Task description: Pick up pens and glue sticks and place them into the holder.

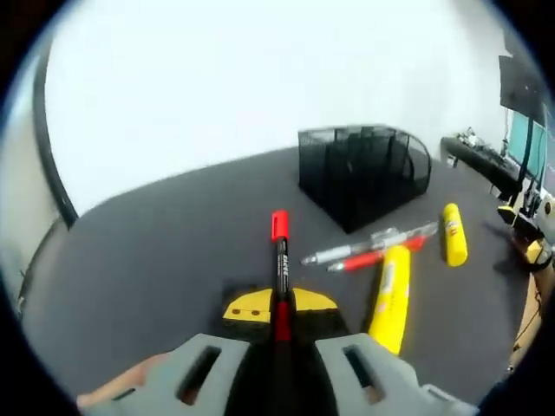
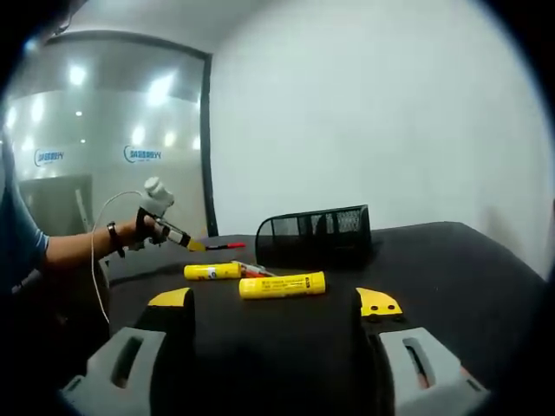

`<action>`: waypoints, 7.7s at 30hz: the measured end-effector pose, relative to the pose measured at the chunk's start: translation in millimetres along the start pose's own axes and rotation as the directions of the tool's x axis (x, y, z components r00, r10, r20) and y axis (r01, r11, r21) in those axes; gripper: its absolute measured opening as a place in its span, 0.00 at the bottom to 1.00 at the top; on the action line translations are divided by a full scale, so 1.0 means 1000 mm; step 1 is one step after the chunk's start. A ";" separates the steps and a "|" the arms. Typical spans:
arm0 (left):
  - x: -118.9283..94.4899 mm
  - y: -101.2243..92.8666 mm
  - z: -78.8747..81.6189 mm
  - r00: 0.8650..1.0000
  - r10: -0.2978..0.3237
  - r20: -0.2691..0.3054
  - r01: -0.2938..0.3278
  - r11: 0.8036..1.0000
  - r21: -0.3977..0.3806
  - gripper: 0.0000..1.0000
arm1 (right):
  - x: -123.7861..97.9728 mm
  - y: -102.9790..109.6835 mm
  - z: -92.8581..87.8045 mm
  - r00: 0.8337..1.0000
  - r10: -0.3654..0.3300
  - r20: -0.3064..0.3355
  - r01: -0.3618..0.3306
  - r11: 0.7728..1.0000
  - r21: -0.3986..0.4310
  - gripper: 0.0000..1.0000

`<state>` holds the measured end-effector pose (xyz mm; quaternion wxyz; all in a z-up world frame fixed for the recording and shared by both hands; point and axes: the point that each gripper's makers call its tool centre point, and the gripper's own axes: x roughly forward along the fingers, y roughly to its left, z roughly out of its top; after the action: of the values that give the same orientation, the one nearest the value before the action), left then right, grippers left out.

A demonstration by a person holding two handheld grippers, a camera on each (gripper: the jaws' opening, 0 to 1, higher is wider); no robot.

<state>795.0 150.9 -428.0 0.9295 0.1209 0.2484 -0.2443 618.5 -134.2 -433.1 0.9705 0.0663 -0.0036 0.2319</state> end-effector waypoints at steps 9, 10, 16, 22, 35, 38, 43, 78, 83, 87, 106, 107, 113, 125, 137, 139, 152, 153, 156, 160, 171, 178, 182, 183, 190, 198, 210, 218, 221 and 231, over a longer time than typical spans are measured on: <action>-0.044 -0.021 0.041 0.995 -0.030 0.095 0.022 0.996 0.084 0.06 | 0.000 0.000 -0.001 1.000 -0.007 -0.004 0.007 1.000 -0.011 0.68; -0.048 -0.024 0.043 0.994 -0.035 0.100 0.026 0.995 0.092 0.06 | 0.000 0.000 -0.001 1.000 -0.008 -0.004 0.008 1.000 -0.013 0.68; -0.068 -0.044 0.051 0.992 -0.072 0.105 0.056 0.987 0.153 0.06 | -0.002 -0.003 0.013 0.995 -0.087 0.049 0.095 0.981 -0.171 0.59; -0.083 -0.061 0.047 0.991 -0.108 0.074 0.089 0.972 0.218 0.06 | 0.013 0.018 0.038 0.990 -0.114 0.081 0.138 0.883 -0.449 0.55; -0.105 -0.099 0.030 0.978 -0.210 -0.010 0.204 0.934 0.294 0.06 | 0.047 0.079 0.054 0.994 -0.077 0.080 0.109 0.510 -0.853 0.46; -0.113 -0.109 0.031 0.973 -0.228 -0.018 0.221 0.919 0.325 0.06 | 0.052 0.092 0.050 0.994 -0.067 0.090 0.111 0.468 -0.877 0.44; -0.121 -0.133 0.031 0.960 -0.279 -0.020 0.268 0.894 0.358 0.06 | 0.071 0.120 0.044 0.996 -0.028 0.084 0.089 0.396 -0.914 0.41; -0.131 -0.176 0.020 0.935 -0.345 -0.081 0.343 0.824 0.451 0.06 | 0.089 0.111 0.043 0.978 -0.092 0.189 0.200 0.128 -0.971 0.05; -0.132 -0.179 0.035 0.923 -0.383 0.030 0.326 0.821 0.468 0.24 | 0.086 0.106 0.047 0.976 -0.118 0.182 0.204 0.218 -0.954 0.05; -0.136 -0.179 0.046 0.905 -0.413 0.103 0.332 0.836 0.436 0.37 | 0.084 0.103 0.048 0.977 -0.126 0.171 0.204 0.320 -0.925 0.05; -0.155 -0.189 0.073 0.759 -0.505 0.411 0.421 0.862 0.283 0.28 | 0.075 0.138 0.065 0.998 0.056 0.032 -0.040 0.926 -0.376 0.05; -0.154 -0.191 0.072 0.756 -0.510 0.411 0.426 0.860 0.282 0.27 | 0.074 0.141 0.065 0.997 0.073 0.019 -0.062 0.933 -0.355 0.05; -0.153 -0.195 0.072 0.746 -0.512 0.426 0.433 0.859 0.274 0.20 | 0.074 0.154 0.066 0.990 0.140 -0.029 -0.143 0.958 -0.250 0.05; -0.154 -0.192 0.070 0.748 -0.489 0.449 0.422 0.872 0.247 0.13 | 0.074 0.159 0.057 0.982 0.174 -0.071 -0.183 0.972 -0.148 0.05; -0.158 -0.191 0.067 0.748 -0.487 0.451 0.420 0.873 0.247 0.06 | 0.073 0.165 0.055 0.975 0.207 -0.082 -0.215 0.971 -0.105 0.06; -0.158 -0.190 0.067 0.752 -0.482 0.450 0.411 0.876 0.251 0.05 | 0.072 0.166 0.055 0.972 0.220 -0.080 -0.227 0.969 -0.098 0.07; -0.151 -0.174 0.060 0.780 -0.437 0.448 0.370 0.899 0.234 0.05 | 0.054 0.151 0.072 0.971 0.223 -0.081 -0.230 0.970 -0.085 0.12; -0.151 -0.174 0.059 0.780 -0.436 0.448 0.370 0.900 0.232 0.05 | 0.052 0.149 0.077 0.972 0.222 -0.070 -0.227 0.971 -0.074 0.12; -0.150 -0.174 0.057 0.780 -0.435 0.449 0.370 0.900 0.230 0.05 | 0.047 0.146 0.091 0.974 0.225 -0.034 -0.226 0.973 -0.049 0.11; -0.150 -0.178 0.055 0.775 -0.440 0.454 0.375 0.898 0.229 0.05 | 0.042 0.148 0.107 0.973 0.231 0.002 -0.231 0.972 -0.033 0.10; -0.153 -0.193 0.051 0.755 -0.464 0.464 0.386 0.886 0.258 0.05 | 0.038 0.154 0.131 0.967 0.245 0.062 -0.245 0.969 -0.008 0.10; -0.154 -0.202 0.050 0.753 -0.470 0.460 0.367 0.881 0.299 0.05 | 0.040 0.168 0.132 0.958 0.281 0.054 -0.281 0.960 -0.008 0.08; -0.156 -0.203 0.050 0.750 -0.473 0.463 0.365 0.879 0.307 0.05 | 0.042 0.169 0.132 0.959 0.278 0.055 -0.278 0.960 -0.002 0.08; -0.156 -0.203 0.050 0.750 -0.473 0.463 0.364 0.879 0.309 0.05 | 0.042 0.170 0.132 0.958 0.281 0.056 -0.282 0.960 -0.002 0.08; -0.157 -0.205 0.050 0.744 -0.480 0.465 0.371 0.876 0.310 0.05 | 0.042 0.173 0.132 0.959 0.280 0.053 -0.279 0.960 -0.020 0.05; -0.156 -0.205 0.048 0.745 -0.477 0.468 0.368 0.877 0.308 0.05 | 0.043 0.171 0.132 0.966 0.252 0.050 -0.250 0.967 -0.053 0.03; -0.151 -0.205 0.040 0.705 -0.523 0.479 0.394 0.851 0.349 0.21 | 0.046 0.157 0.134 0.981 0.188 0.046 -0.184 0.980 -0.073 0.03; -0.142 -0.180 0.025 0.648 -0.559 0.518 0.454 0.829 0.326 0.43 | 0.034 0.131 0.131 0.994 0.101 0.031 -0.097 0.989 -0.110 0.03; -0.133 -0.161 0.020 0.642 -0.535 0.549 0.464 0.841 0.277 0.47 | 0.029 0.124 0.128 0.997 0.079 0.022 -0.076 0.990 -0.116 0.03; -0.104 -0.121 0.003 0.659 -0.486 0.575 0.469 0.862 0.192 0.72 | 0.022 0.109 0.120 1.000 0.029 0.002 -0.028 0.993 -0.114 0.03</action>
<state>654.8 87.4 -383.2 0.8601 -0.0206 -0.0423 -0.5080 591.5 -43.8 -299.8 0.9693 0.0110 -0.0197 0.2450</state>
